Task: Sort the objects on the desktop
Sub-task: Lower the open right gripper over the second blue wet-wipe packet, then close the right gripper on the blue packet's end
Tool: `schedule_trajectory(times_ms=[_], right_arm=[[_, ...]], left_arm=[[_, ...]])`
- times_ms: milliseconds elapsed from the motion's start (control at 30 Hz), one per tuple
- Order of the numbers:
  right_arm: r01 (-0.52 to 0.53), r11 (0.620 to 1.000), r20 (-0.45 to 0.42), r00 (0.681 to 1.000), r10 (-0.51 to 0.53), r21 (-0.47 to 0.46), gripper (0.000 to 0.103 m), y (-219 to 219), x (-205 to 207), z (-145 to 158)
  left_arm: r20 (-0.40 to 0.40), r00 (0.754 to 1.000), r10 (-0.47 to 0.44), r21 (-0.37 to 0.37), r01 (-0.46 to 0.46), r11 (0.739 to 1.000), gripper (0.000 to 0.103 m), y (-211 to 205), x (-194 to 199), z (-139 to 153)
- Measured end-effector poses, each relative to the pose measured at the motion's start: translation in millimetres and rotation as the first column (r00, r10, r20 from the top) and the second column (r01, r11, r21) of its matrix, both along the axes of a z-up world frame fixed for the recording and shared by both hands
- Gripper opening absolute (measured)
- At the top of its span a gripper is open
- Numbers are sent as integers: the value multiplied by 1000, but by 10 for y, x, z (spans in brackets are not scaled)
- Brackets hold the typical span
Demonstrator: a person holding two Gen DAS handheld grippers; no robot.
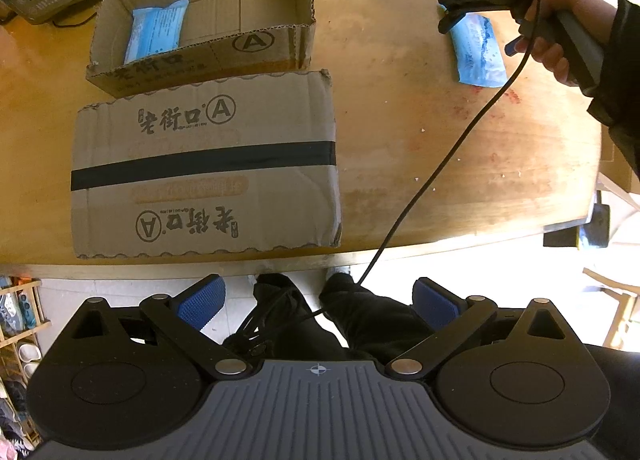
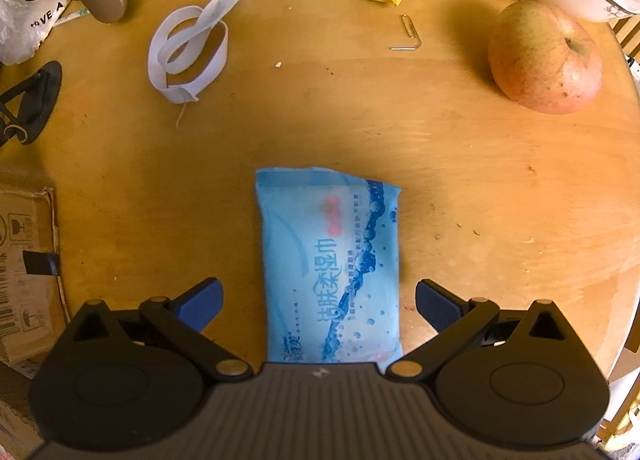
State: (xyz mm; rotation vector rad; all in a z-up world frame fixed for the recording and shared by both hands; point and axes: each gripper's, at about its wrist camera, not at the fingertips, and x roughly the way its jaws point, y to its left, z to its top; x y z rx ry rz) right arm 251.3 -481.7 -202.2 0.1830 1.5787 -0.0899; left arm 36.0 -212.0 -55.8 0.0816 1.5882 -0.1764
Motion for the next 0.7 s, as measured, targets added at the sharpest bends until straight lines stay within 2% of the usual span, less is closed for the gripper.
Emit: schedule_trajectory(times_ms=[433,700], right_arm=[[-15,1000,15,1000,15,-11,103,41,-20,-93],[-68,996,28,997,70,-53,103,130,-60,-102]], left_arm=[[-8,1000,4,0,-4,1000,103,8,49,-33],[-9,1000,10,-2,-10,1000,103,28,71,-44]])
